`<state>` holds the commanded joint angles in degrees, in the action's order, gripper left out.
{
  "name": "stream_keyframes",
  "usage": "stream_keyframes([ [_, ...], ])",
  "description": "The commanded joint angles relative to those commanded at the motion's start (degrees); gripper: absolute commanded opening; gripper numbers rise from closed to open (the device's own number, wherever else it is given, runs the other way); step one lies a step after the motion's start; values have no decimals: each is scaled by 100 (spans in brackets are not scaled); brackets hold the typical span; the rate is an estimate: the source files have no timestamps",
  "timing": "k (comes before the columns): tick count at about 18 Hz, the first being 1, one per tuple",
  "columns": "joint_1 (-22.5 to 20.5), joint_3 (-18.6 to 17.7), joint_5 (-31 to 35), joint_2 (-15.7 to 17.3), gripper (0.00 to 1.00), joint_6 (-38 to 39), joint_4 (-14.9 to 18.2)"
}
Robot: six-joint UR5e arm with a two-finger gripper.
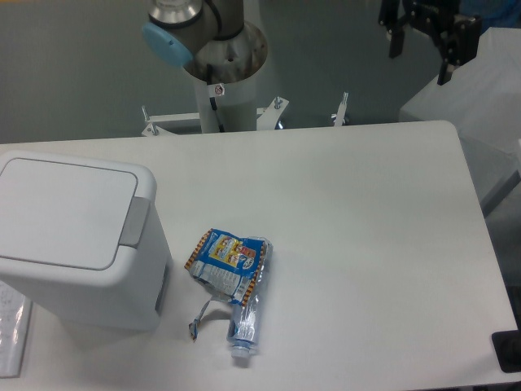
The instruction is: Open the trash can
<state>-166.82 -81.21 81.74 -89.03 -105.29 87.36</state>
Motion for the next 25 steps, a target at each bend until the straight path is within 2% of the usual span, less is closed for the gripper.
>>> stream_keyframes([
  [3,0,-35,-26,35,100,421,18],
  [10,202,-26,-228,-123,100,501,-9],
  [15,605,35,-202,-316,100,1536,-149],
  [18,721,53,-220,-395,100,1740,-263],
  [21,1044,114,-491,-509,100,2668,-404],
  [25,1458,141,-571,-659,100,4162,-808],
])
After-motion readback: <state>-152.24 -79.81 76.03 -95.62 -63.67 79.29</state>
